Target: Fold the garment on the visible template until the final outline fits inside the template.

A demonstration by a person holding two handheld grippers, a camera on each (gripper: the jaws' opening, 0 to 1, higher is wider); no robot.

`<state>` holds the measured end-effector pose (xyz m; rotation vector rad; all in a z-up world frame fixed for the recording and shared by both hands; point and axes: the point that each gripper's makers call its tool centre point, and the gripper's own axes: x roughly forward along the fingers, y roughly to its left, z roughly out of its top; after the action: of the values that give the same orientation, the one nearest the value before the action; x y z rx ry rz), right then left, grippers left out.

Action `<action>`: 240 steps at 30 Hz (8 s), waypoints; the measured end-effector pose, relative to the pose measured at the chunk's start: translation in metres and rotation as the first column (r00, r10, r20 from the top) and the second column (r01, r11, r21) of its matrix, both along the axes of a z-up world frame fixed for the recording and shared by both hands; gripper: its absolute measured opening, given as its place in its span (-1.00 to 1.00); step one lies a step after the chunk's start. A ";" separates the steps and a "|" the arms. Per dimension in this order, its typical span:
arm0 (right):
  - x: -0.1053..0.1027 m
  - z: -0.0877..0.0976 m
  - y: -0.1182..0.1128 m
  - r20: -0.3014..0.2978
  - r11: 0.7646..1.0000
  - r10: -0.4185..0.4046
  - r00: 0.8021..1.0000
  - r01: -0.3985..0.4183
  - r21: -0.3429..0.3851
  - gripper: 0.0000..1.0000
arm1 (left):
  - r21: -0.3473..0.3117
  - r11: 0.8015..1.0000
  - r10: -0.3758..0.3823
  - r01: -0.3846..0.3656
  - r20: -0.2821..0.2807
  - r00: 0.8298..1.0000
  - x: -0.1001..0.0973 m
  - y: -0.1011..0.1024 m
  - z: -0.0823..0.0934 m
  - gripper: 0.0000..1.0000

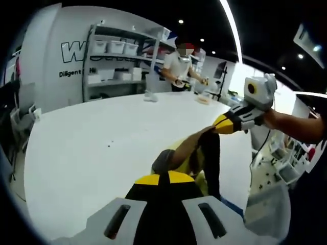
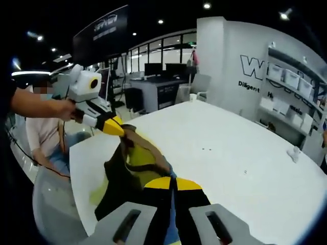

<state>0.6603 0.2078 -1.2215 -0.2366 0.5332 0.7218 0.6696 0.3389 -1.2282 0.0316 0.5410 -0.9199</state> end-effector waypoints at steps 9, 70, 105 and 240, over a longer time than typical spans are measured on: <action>0.021 -0.014 -0.008 0.028 0.999 -0.043 0.999 0.044 -0.032 -1.00 | 0.035 0.999 0.021 -0.021 -0.004 1.000 0.020 -0.003 -0.014 -0.99; 0.138 -0.135 0.004 0.026 0.959 -0.163 0.986 0.165 -0.229 -1.00 | 0.313 0.940 0.129 -0.137 0.046 0.991 0.130 0.019 -0.135 -0.97; 0.111 -0.128 0.005 0.001 0.985 -0.146 0.989 0.146 -0.091 0.19 | 0.311 0.943 0.105 -0.121 0.068 0.992 0.105 0.029 -0.127 -0.20; -0.184 -0.154 -0.014 -0.223 0.958 -0.264 0.938 0.228 -0.174 -1.00 | 0.257 0.963 -0.104 0.085 0.062 0.993 -0.122 0.049 -0.141 0.16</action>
<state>0.4767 0.1941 -1.3758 -0.2123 0.8376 0.4687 0.5478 0.3883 -1.3688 0.3251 0.5890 -0.9335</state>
